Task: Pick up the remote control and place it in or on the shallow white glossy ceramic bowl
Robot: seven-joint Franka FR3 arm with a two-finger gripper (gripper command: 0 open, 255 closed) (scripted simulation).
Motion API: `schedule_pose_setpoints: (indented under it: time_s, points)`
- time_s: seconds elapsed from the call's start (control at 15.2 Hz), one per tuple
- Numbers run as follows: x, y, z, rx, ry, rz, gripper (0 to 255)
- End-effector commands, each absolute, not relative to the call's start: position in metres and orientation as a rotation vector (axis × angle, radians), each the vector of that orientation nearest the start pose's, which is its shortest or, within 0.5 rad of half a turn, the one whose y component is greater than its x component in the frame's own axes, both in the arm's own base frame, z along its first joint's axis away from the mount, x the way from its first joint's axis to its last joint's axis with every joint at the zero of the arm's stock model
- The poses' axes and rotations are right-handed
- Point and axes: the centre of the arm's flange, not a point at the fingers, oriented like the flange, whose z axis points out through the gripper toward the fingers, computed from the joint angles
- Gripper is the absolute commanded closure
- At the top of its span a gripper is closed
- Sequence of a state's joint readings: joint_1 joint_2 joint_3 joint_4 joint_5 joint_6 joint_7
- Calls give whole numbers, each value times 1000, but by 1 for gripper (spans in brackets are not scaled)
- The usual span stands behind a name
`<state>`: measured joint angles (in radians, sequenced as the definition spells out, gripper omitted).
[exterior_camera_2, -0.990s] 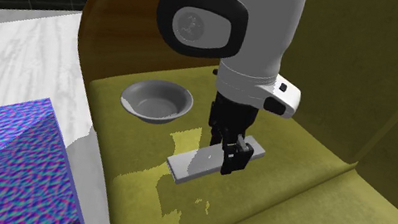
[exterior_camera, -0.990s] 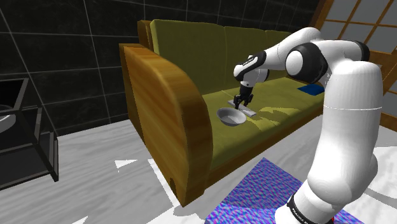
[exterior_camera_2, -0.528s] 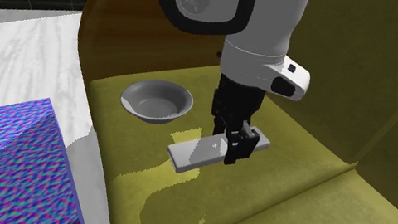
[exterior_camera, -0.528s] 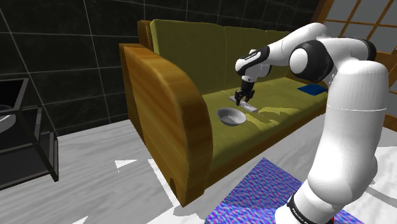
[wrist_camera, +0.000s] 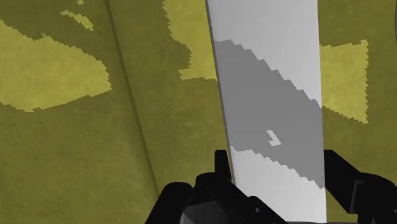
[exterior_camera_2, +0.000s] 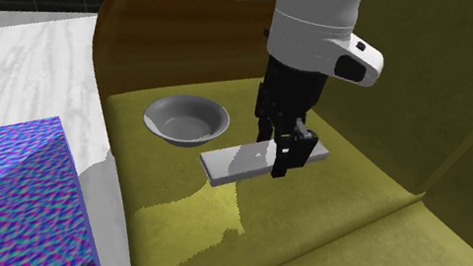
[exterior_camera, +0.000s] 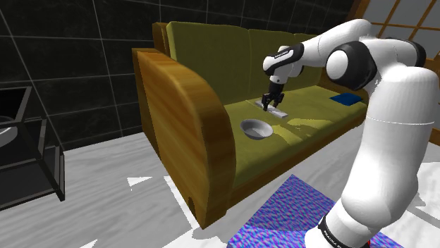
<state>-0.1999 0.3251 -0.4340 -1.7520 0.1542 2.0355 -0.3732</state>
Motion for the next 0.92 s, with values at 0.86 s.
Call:
schedule_pose_setpoints:
  time_s: [0.86]
  points:
    - [515, -290, 452, -3097, 486, 10, 255]
